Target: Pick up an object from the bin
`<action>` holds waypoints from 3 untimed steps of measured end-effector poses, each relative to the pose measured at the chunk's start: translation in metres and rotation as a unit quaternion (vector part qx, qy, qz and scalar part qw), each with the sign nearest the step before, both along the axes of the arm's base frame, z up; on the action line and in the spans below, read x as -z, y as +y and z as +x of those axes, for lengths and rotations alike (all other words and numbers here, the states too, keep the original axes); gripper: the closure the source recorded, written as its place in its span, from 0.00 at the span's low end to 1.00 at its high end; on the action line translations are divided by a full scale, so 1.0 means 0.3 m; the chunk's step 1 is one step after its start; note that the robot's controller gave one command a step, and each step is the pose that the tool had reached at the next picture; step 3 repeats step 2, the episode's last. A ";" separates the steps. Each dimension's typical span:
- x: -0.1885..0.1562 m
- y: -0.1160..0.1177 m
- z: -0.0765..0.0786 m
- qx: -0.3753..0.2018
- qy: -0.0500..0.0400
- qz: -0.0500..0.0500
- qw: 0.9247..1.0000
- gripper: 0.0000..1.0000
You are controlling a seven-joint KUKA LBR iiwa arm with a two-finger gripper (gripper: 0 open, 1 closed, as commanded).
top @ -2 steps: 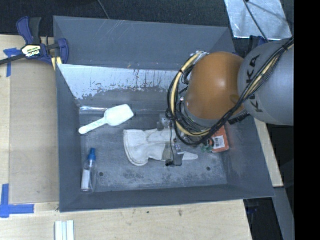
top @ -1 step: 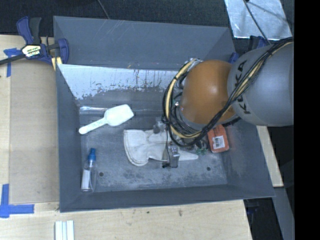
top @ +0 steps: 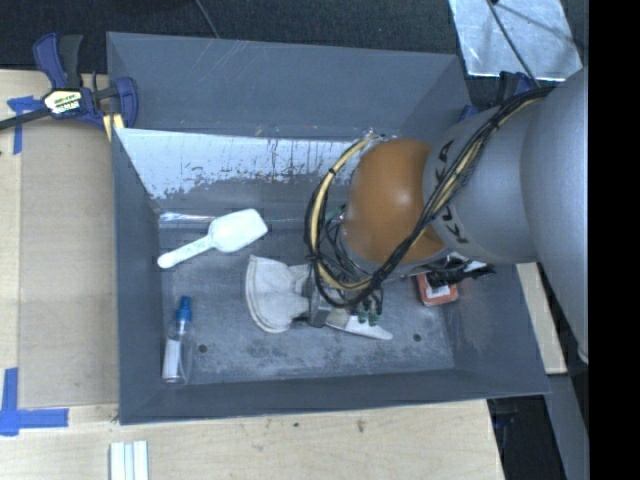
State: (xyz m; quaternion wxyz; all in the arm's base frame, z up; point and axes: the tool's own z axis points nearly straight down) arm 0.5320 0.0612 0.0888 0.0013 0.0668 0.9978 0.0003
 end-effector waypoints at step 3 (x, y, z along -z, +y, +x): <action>-0.436 -0.036 0.032 -0.001 0.001 0.000 1.000 1.00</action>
Offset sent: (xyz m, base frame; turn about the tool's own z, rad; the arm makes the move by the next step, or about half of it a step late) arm 0.0090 -0.0107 0.1304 -0.0020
